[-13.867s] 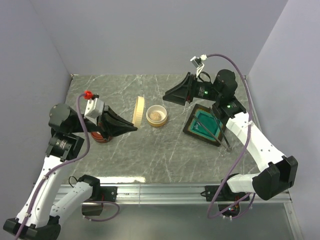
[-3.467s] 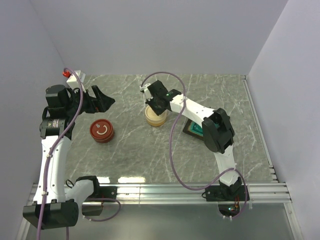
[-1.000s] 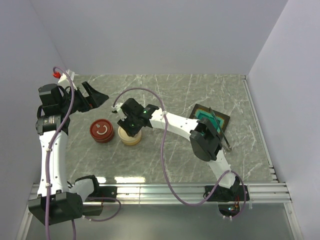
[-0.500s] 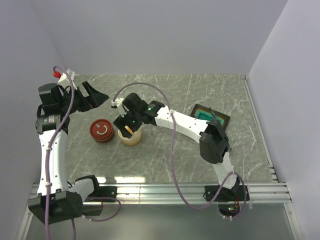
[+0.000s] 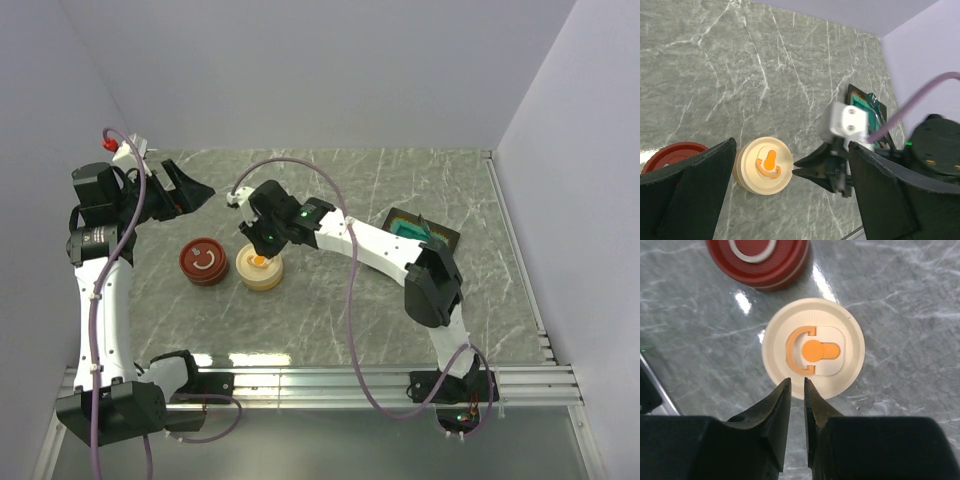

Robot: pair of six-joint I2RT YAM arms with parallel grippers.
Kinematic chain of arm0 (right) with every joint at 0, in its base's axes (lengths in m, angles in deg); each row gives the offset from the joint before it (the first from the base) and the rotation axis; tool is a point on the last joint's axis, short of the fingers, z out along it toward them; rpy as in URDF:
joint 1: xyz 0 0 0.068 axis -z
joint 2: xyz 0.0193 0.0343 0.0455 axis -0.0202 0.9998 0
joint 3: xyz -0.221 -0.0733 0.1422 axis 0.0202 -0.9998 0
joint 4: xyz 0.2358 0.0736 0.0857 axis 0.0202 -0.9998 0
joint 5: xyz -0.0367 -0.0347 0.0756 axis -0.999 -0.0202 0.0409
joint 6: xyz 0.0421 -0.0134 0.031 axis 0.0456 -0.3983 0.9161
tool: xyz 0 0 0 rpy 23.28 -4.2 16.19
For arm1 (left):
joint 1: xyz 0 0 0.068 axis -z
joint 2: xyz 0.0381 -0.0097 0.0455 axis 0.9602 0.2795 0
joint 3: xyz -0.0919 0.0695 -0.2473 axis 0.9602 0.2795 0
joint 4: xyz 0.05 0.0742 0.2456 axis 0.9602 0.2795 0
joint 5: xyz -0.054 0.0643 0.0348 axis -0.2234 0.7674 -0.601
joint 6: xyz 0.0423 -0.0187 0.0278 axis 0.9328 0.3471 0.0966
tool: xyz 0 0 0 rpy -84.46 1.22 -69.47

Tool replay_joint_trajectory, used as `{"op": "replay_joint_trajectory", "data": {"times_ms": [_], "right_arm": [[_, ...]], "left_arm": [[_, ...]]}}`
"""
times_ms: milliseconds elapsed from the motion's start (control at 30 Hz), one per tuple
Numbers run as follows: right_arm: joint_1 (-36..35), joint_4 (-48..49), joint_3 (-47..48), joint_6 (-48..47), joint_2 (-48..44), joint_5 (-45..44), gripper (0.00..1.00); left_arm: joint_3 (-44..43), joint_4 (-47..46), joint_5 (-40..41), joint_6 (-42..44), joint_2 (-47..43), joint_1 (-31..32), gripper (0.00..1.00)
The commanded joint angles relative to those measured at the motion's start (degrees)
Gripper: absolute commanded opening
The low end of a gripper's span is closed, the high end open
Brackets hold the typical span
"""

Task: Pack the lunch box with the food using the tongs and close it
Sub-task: Move the lunch box

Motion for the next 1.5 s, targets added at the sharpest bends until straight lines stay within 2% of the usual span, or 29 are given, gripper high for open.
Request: {"op": "replay_joint_trajectory", "data": {"times_ms": [0, 433, 1467], "right_arm": [[0.27, 0.31, 2.75, 0.05, 2.38, -1.05, 0.24], [0.18, -0.48, 5.48, 0.22, 7.92, 2.47, 0.25], [-0.61, -0.57, 4.33, 0.40, 8.63, 4.67, 0.25]], "left_arm": [[-2.12, -0.37, 0.24, 1.04, -0.02, -0.54, 0.99], [-0.80, -0.10, -0.20, 1.74, 0.16, -0.81, 1.00], [-0.88, 0.77, -0.81, 2.44, 0.86, -1.25, 1.00]]}}
